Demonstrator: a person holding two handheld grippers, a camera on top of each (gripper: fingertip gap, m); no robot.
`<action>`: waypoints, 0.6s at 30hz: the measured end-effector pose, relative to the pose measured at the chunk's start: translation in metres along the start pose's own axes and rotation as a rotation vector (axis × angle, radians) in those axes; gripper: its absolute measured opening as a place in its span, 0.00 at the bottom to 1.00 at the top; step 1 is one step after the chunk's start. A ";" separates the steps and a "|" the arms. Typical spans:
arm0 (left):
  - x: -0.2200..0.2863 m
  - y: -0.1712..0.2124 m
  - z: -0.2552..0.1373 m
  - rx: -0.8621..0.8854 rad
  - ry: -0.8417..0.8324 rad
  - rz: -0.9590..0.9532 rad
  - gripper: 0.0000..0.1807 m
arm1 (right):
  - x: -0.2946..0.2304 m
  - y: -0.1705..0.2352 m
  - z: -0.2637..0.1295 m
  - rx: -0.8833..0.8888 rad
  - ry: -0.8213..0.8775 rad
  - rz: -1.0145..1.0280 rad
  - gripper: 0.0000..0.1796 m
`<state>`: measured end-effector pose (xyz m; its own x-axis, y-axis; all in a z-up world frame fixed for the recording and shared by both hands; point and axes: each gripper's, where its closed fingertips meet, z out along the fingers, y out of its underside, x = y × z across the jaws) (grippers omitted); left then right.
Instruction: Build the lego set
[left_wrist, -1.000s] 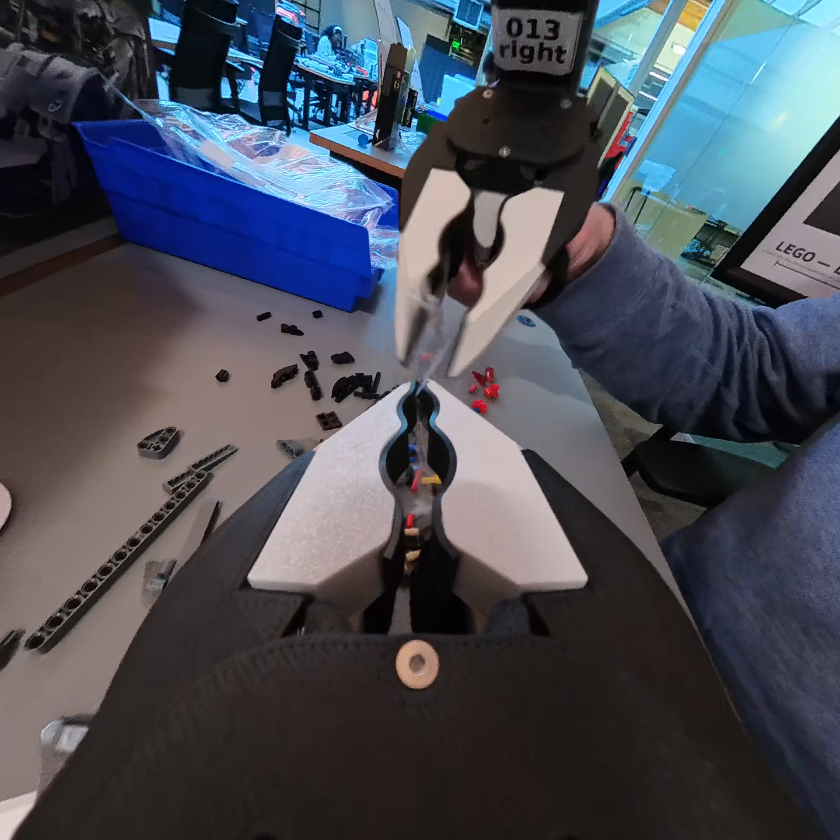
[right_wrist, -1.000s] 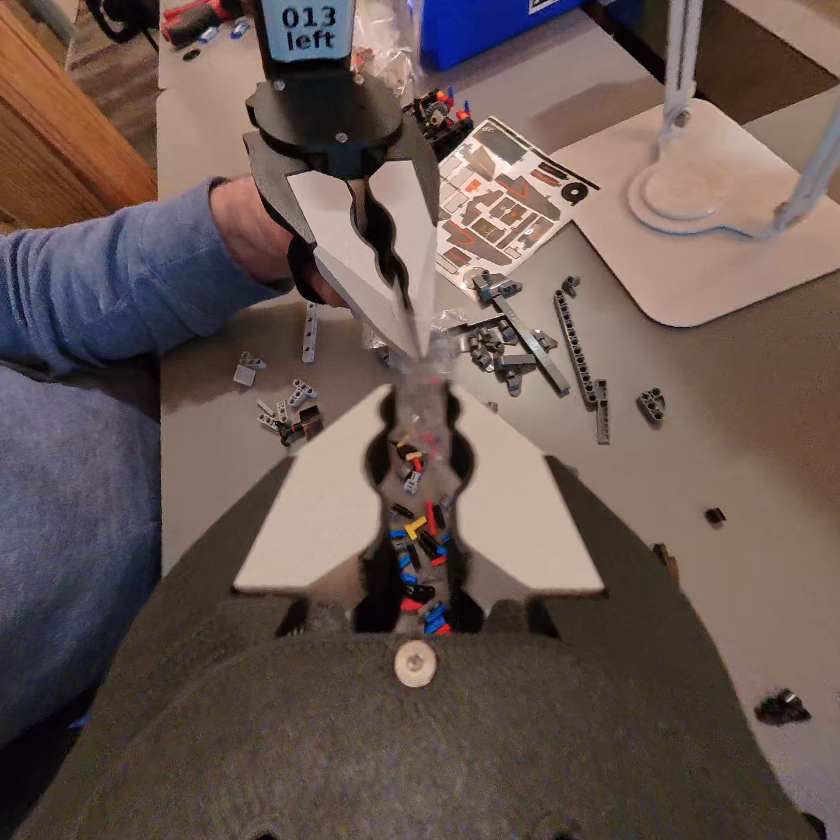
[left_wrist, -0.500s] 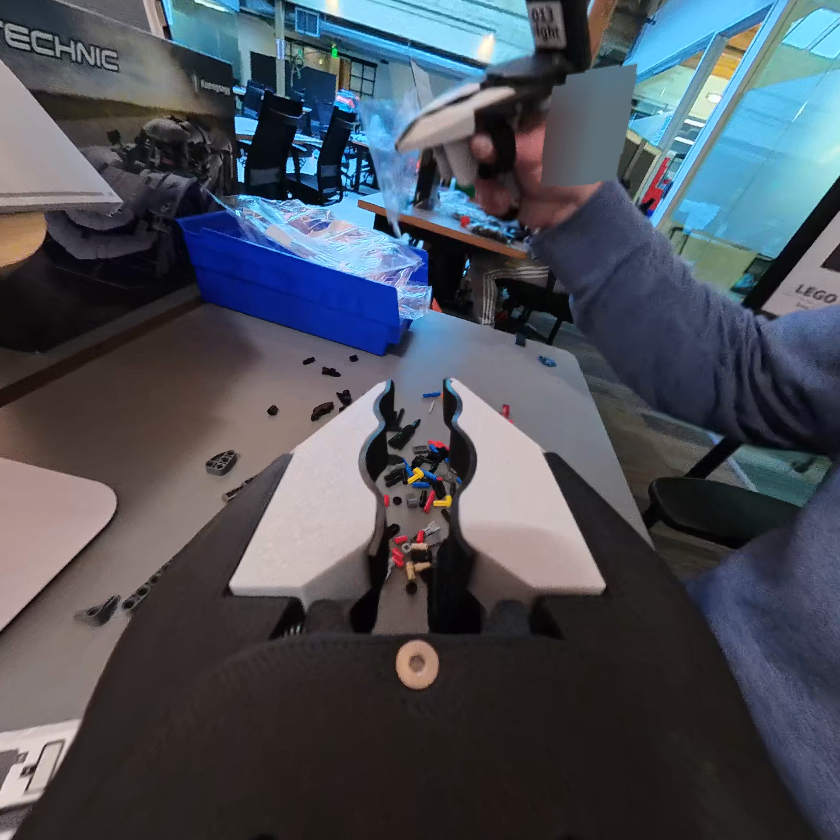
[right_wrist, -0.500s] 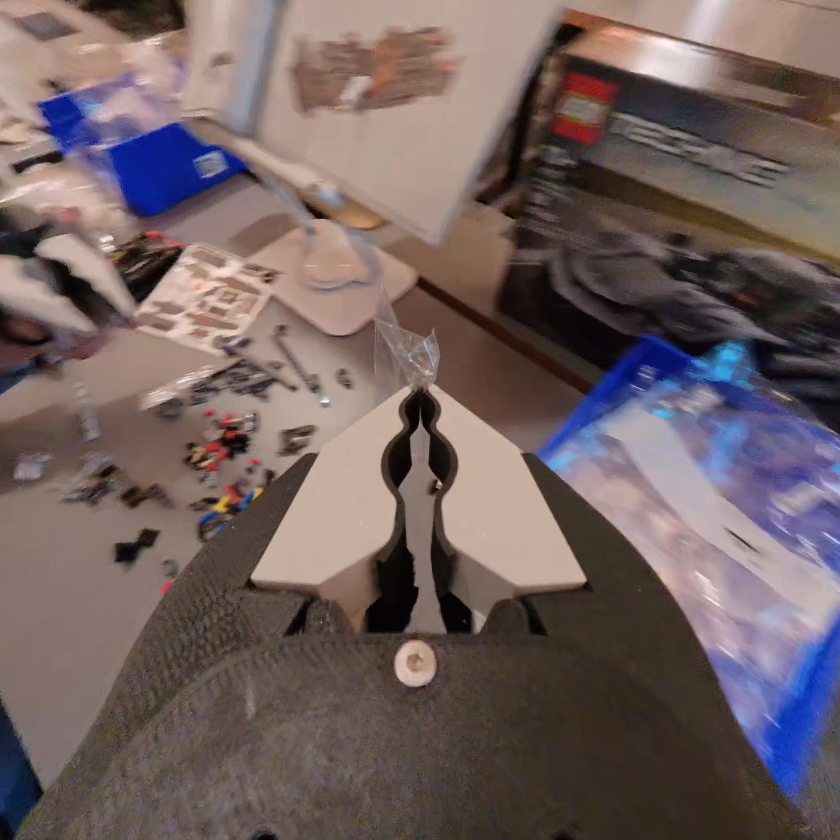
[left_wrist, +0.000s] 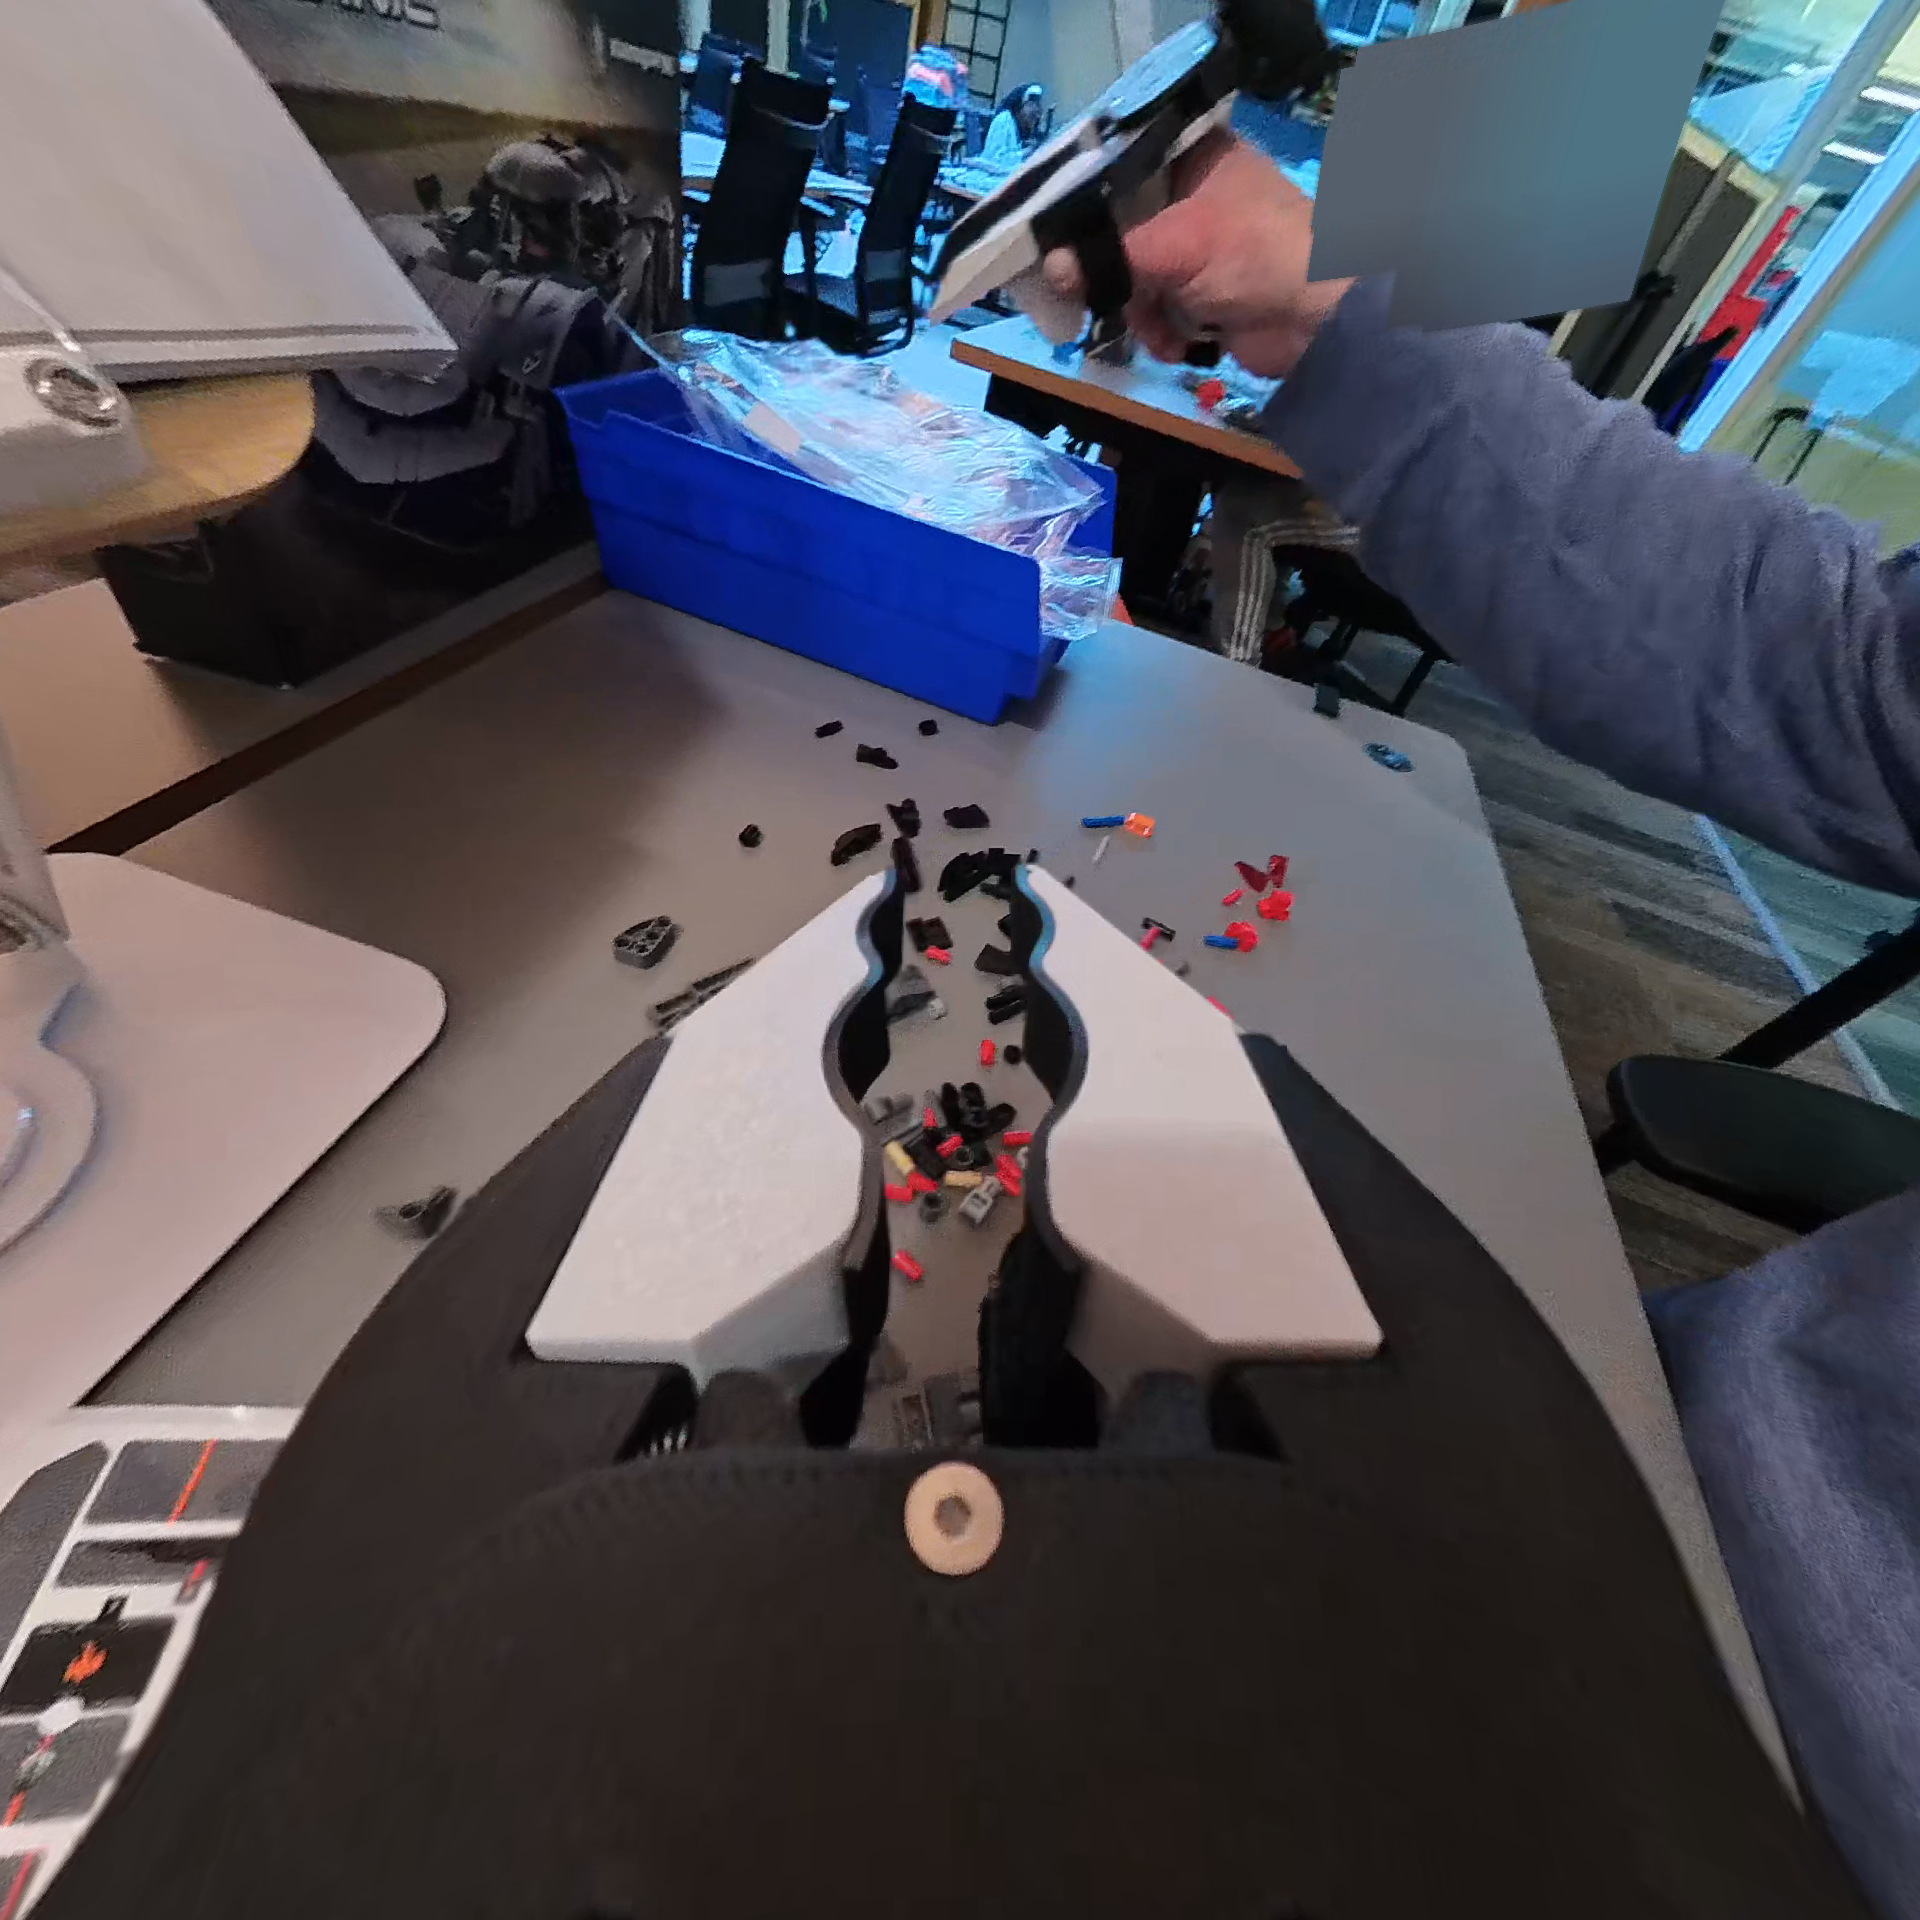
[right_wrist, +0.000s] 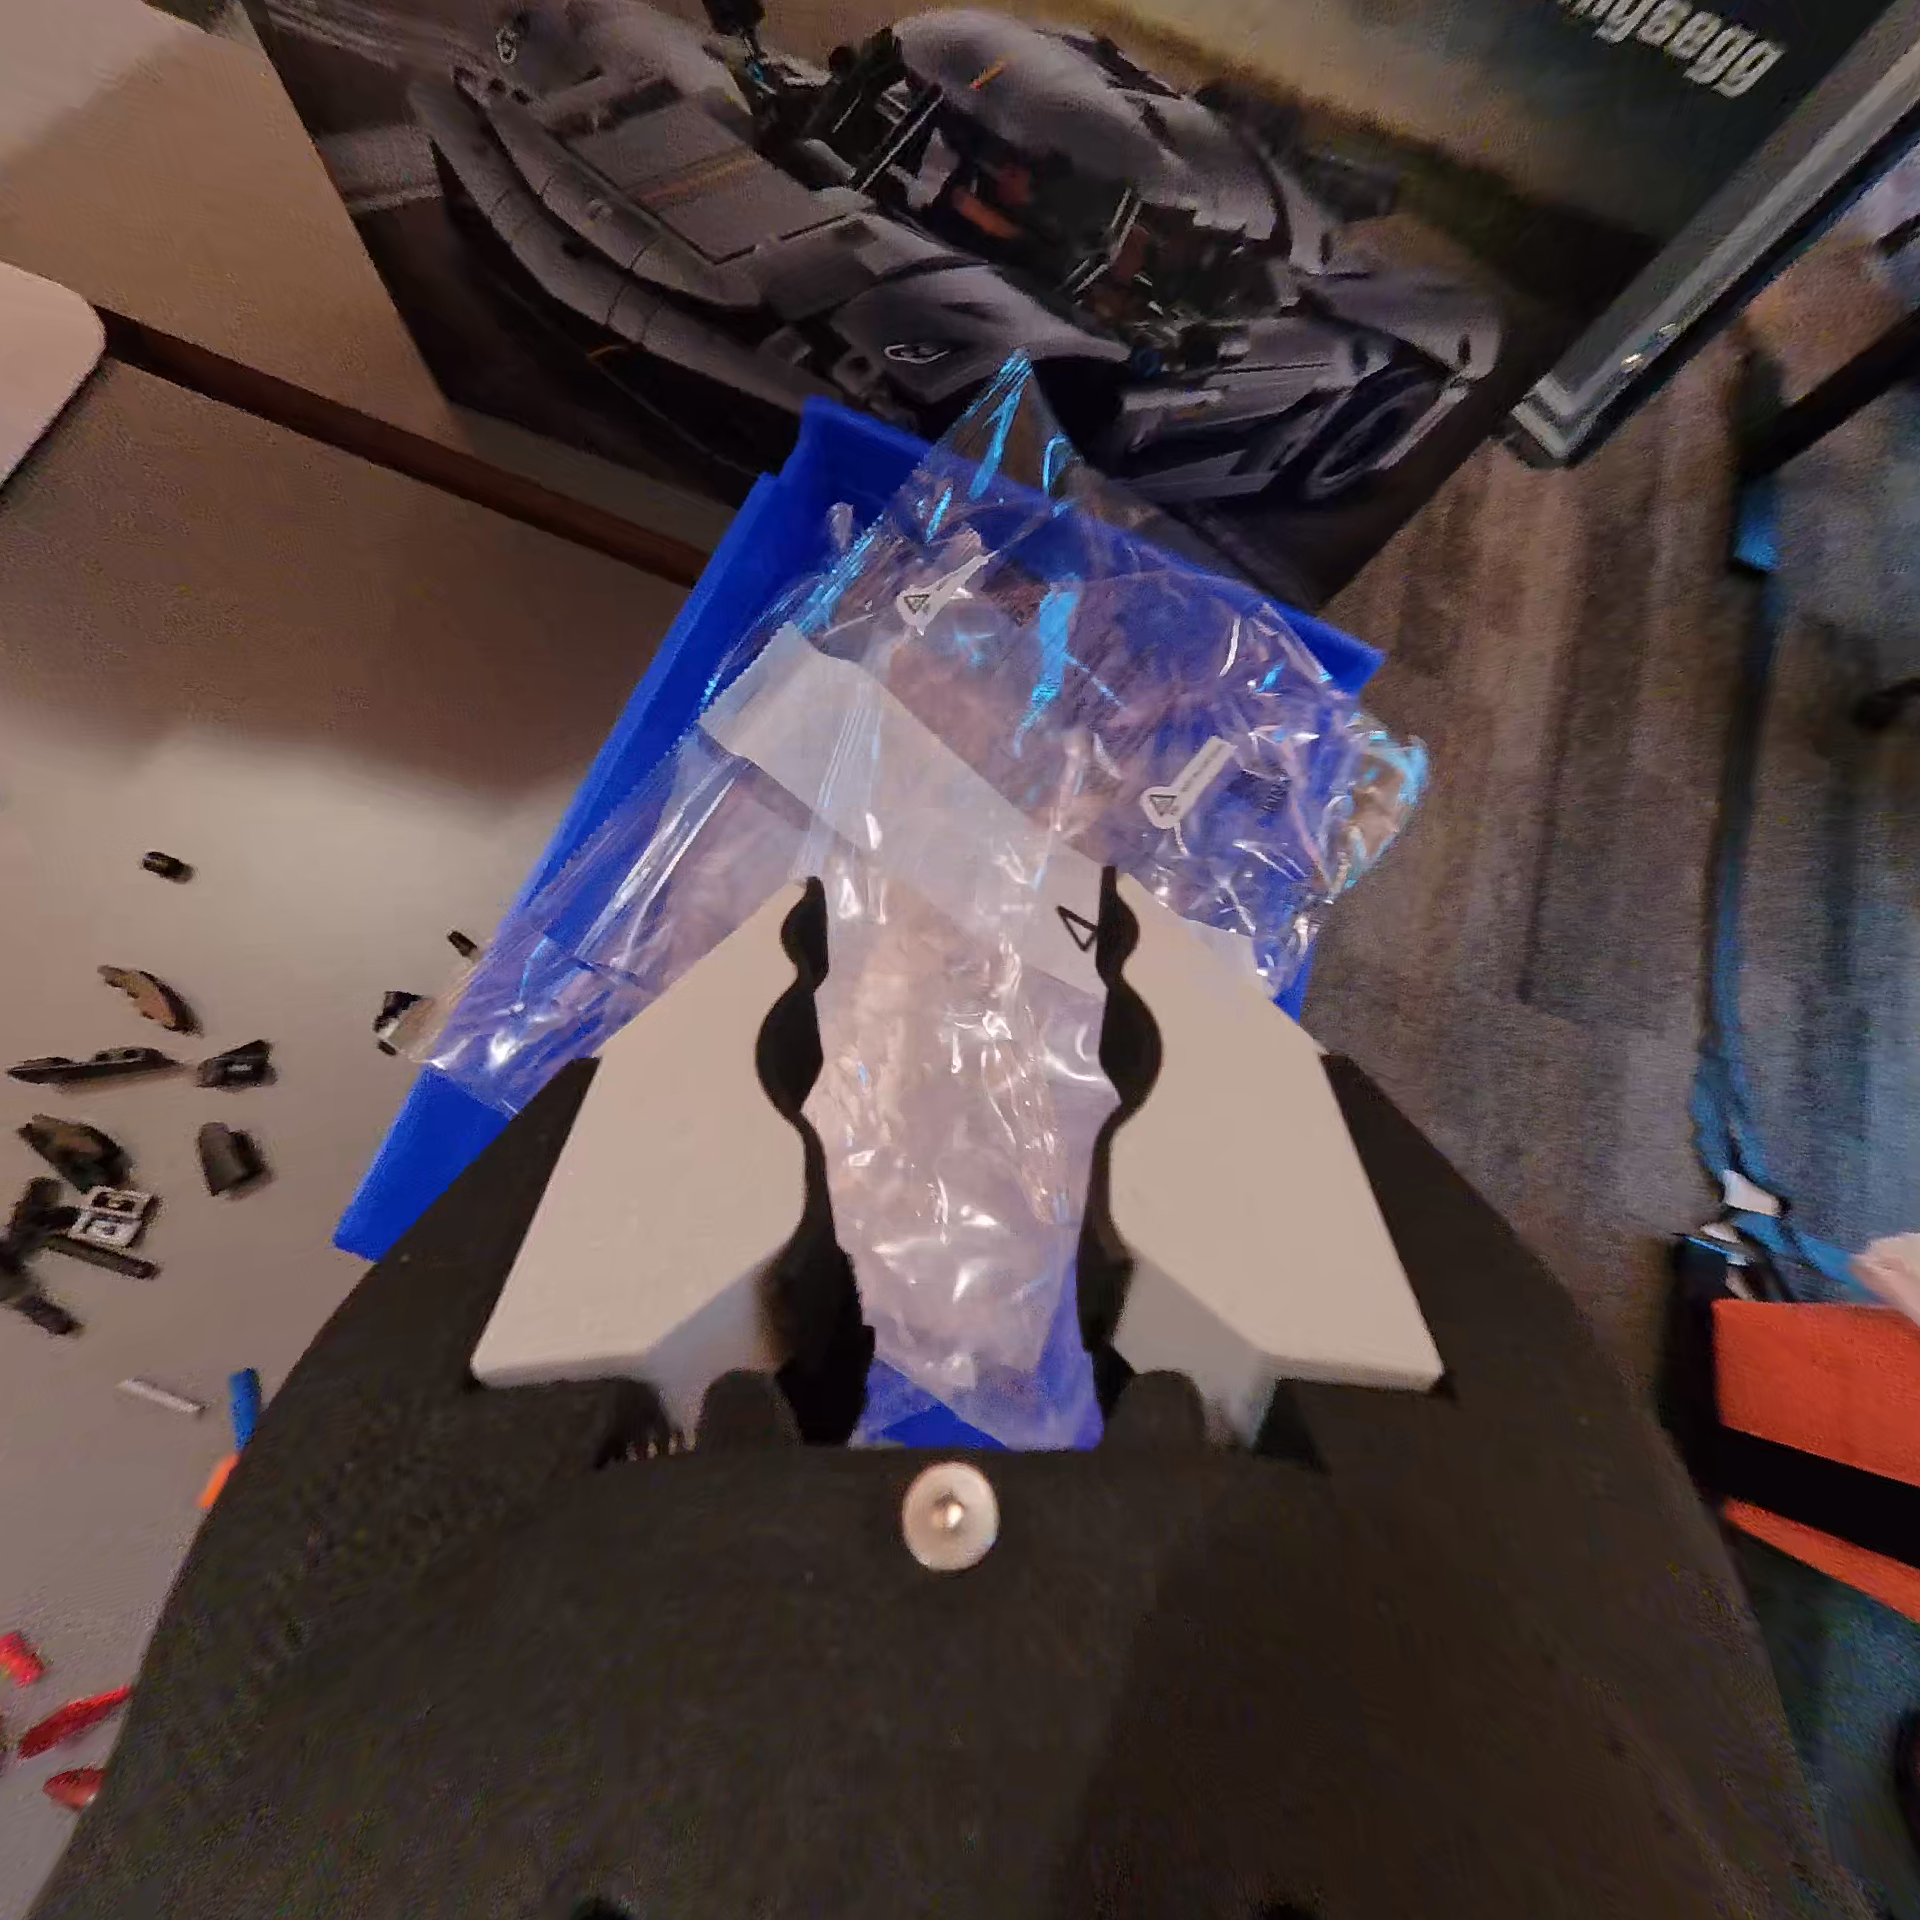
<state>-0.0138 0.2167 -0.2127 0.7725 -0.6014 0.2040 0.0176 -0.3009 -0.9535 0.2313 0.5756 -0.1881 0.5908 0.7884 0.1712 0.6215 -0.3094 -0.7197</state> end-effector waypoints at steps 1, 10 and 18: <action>-0.003 0.000 -0.001 -0.004 -0.009 -0.004 0.10 | 0.003 0.000 -0.003 -0.001 0.021 -0.018 0.23; -0.010 0.018 -0.007 -0.123 -0.111 0.063 0.09 | -0.087 -0.037 -0.068 0.239 0.000 -0.274 0.02; -0.010 0.038 -0.012 -0.182 -0.141 0.080 0.09 | -0.355 0.035 -0.035 0.101 -0.682 -0.546 0.06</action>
<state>-0.0289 0.2022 -0.2480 0.8479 -0.5235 0.0842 -0.1523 -0.3925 -0.9071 0.0616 0.2662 -0.2505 -0.2321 0.9682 0.0929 0.6599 0.2269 -0.7163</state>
